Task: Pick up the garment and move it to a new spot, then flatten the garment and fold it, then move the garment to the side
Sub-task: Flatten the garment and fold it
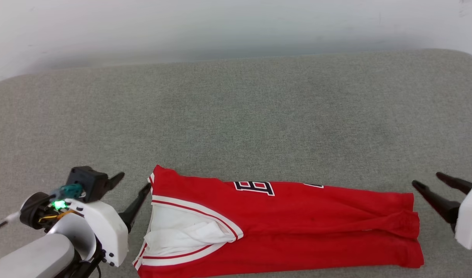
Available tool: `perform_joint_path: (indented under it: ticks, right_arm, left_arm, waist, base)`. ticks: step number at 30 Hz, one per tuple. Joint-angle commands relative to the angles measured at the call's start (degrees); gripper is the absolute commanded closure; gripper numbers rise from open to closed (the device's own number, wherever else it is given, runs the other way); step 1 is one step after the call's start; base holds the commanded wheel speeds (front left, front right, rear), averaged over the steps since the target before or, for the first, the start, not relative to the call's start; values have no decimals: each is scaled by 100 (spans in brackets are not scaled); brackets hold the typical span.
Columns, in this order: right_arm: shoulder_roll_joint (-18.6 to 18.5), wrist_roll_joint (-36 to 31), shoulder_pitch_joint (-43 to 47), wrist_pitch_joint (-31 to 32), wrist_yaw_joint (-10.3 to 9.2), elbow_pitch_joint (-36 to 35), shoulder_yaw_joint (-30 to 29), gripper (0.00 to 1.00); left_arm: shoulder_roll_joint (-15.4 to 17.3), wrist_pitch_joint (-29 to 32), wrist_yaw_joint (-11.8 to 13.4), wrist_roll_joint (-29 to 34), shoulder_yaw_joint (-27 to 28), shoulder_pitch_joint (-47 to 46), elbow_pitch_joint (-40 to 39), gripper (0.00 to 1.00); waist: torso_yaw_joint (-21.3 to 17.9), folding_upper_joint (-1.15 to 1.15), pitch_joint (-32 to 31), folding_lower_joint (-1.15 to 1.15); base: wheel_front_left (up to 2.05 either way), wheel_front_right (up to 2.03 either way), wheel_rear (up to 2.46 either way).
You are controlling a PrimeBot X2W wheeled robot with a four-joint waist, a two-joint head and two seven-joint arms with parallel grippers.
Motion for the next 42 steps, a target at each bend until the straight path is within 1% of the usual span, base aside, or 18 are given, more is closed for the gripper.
perform_joint_path:
  ticks: [1,3,5,10,12,15,18,21,30,34,35,36,37,39,40,42]
  right_arm:
    - [74,49,144,-40,-4,21,-197,0]
    - [161,132,275,-82,-4,120,-549,0]
    - [262,228,422,-72,-4,248,-862,0]
    - [532,480,768,54,-4,550,-1386,0]
    - [672,613,878,123,-4,666,-1518,0]
    - [877,837,1000,273,-4,781,-1649,0]
    - [1050,1001,1080,472,-4,832,-1641,0]
    - [1198,1164,1109,684,-4,868,-1579,0]
    - [1647,1479,1120,1340,-4,1081,-1015,0]
    - [1780,1566,1100,1484,-3,1098,-834,0]
    - [1807,1578,1083,1494,-3,1112,-816,35]
    - [1825,1586,1059,1494,-2,1114,-805,84]
    - [1833,1592,1027,1477,-2,1110,-800,100]
    - [1823,1599,973,1432,5,1077,-798,100]
    - [1823,1599,973,1432,5,1077,-798,100]
    - [1711,1585,928,1380,3,1048,-848,100]
  left_arm:
    - [-4,-271,201,96,92,133,-43,0]
    - [-50,-698,541,208,246,214,-68,0]
    - [-110,-948,819,356,333,312,-64,0]
    - [-381,-1192,1423,660,774,612,-86,0]
    - [-549,-1212,1620,914,1045,752,-145,0]
    - [-808,-1216,1804,1354,1540,1066,-245,0]
    - [-1062,-1214,1897,1919,1925,1312,-290,0]
    - [-1324,-1214,1913,2377,2230,1588,-309,0]
    - [-2182,-1215,1777,3294,3376,2250,-280,0]
    - [-2603,-1215,1675,3764,3885,2568,-358,0]
    - [-2715,-1215,1654,3902,4005,2634,-402,0]
    - [-2816,-1215,1623,4029,4104,2720,-420,0]
    - [-2934,-1215,1607,4173,4228,2799,-449,0]
    - [-3127,-1216,1568,4462,4412,2956,-502,0]
    - [-3127,-1216,1568,4462,4412,2956,-502,0]
    - [-3330,-1216,1564,4727,4630,3097,-579,0]
  waist:
    - [5,0,19,0]
    - [25,0,45,0]
    - [54,0,71,0]
    - [113,0,126,0]
    - [143,0,150,0]
    - [196,0,208,0]
    - [260,0,262,0]
    - [302,0,323,0]
    - [403,0,431,0]
    - [433,0,440,0]
    - [440,0,436,0]
    - [442,0,433,0]
    - [444,0,427,0]
    - [445,0,414,0]
    - [445,0,414,0]
    - [443,0,399,0]
  base:
    - [0,0,0]
    - [0,0,0]
    - [0,0,0]
    - [0,0,0]
    - [0,0,0]
    - [0,0,0]
    - [0,0,0]
    - [0,0,0]
    - [0,0,0]
    - [0,0,0]
    - [0,0,0]
    - [0,0,0]
    - [0,0,0]
    - [0,0,0]
    - [0,0,0]
    - [0,0,0]
